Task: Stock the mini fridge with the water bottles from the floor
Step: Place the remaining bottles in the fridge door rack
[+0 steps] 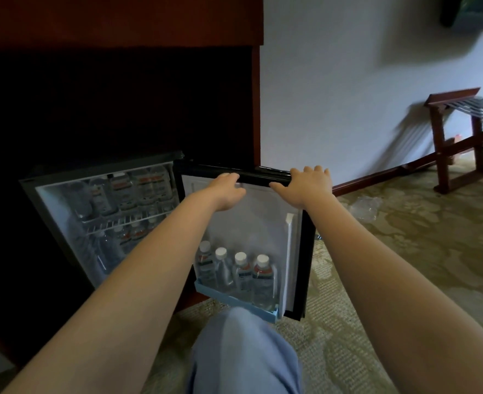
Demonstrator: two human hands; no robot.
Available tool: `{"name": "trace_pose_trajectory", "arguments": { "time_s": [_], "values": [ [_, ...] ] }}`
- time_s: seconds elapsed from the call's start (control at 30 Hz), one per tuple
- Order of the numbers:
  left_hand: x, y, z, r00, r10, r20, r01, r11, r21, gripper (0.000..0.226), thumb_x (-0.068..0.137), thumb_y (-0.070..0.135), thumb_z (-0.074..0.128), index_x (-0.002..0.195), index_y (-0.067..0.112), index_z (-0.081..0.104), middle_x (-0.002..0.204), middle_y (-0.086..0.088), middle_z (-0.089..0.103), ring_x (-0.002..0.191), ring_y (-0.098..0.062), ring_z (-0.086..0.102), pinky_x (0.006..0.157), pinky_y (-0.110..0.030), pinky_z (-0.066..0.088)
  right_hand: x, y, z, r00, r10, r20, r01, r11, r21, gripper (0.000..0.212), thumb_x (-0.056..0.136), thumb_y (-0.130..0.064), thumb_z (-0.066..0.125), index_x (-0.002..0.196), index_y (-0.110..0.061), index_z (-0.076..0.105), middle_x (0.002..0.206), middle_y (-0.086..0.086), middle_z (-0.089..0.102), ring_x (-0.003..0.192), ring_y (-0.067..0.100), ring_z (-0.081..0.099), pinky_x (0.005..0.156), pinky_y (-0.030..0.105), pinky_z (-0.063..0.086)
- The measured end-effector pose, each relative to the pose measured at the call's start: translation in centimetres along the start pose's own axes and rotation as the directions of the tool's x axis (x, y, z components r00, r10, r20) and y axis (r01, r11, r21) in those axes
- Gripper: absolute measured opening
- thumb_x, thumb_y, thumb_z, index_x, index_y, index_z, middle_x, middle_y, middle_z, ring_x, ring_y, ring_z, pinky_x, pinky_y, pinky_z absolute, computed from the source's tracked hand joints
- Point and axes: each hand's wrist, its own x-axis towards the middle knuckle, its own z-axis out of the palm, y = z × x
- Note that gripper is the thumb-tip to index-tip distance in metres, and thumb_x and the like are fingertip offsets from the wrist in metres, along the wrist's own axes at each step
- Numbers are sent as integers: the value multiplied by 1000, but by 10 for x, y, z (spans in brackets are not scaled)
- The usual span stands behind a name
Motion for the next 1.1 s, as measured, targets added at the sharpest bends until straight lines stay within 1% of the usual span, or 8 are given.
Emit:
{"name": "trace_pose_trajectory", "arguments": {
  "time_s": [0.13, 0.23, 0.37, 0.53, 0.77, 0.87, 0.97, 1.1],
  "values": [
    [-26, -8, 0, 1000, -23, 5, 23, 999, -34, 56, 99, 27, 39, 149, 11, 21, 156, -10, 21, 141, -27, 26, 111, -35, 26, -34, -13, -13, 998, -52, -31, 51, 998, -44, 75, 90, -70, 22, 134, -14, 46, 126, 16, 57, 119, 35, 46, 96, 43, 36],
    [-47, -16, 2, 999, -41, 36, 44, 995, -94, 56, 100, 29, 40, 150, 12, 20, 157, -9, 20, 142, -27, 26, 110, -35, 27, -61, -25, -20, 995, -74, -72, 74, 997, -4, 71, 92, -66, 23, 139, -16, 40, 120, 16, 60, 116, 34, 48, 88, 40, 39],
    [-75, -29, 1, 997, -41, 60, 48, 993, -104, 65, 96, 30, 49, 151, 15, 17, 157, -9, 19, 141, -27, 27, 109, -36, 29, -96, -45, -23, 987, -107, -122, 115, 991, 65, 66, 95, -60, 23, 149, -20, 24, 126, 17, 57, 119, 35, 47, 86, 40, 41],
    [-109, -60, -6, 992, -29, 121, 42, 993, -108, 74, 92, 32, 57, 151, 19, 15, 157, -6, 20, 140, -27, 30, 103, -35, 34, -133, -69, -28, 969, -149, -199, 183, 969, 166, 57, 100, -49, 24, 147, -18, 26, 127, 15, 57, 112, 36, 53, 78, 38, 41],
    [-154, -116, -11, 991, -107, 81, 123, 962, -243, 76, 88, 29, 64, 150, 18, 23, 152, -5, 32, 134, -23, 40, 100, -32, 37, -172, -107, -41, 951, -147, -271, 257, 863, 434, 58, 100, -47, 31, 151, -22, 17, 140, 6, 50, 104, 32, 60, 71, 34, 39],
    [-168, -128, -15, 991, -99, 94, 123, 944, -305, 71, 87, 25, 66, 146, 15, 29, 148, -5, 38, 132, -22, 42, 95, -29, 40, -181, -122, -51, 946, -170, -277, 289, 831, 475, 58, 100, -47, 31, 151, -23, 17, 126, 5, 59, 88, 24, 59, 68, 31, 36],
    [-178, -135, -13, 992, -112, 65, 128, 927, -353, 78, 86, 28, 67, 149, 17, 22, 151, -4, 34, 135, -23, 38, 95, -29, 37, -189, -140, -52, 931, -203, -303, 334, 808, 485, 59, 100, -47, 33, 151, -23, 17, 116, 2, 62, 71, 13, 46, 63, 30, 35],
    [-190, -142, -14, 995, -104, 5, 98, 918, -385, 83, 84, 31, 69, 149, 19, 20, 152, -1, 31, 137, -21, 35, 102, -30, 35, -193, -169, -45, 901, -268, -342, 412, 775, 479, 59, 99, -45, 36, 151, -22, 18, 115, 4, 64, 68, 15, 57, 57, 32, 44]
  ]
}}
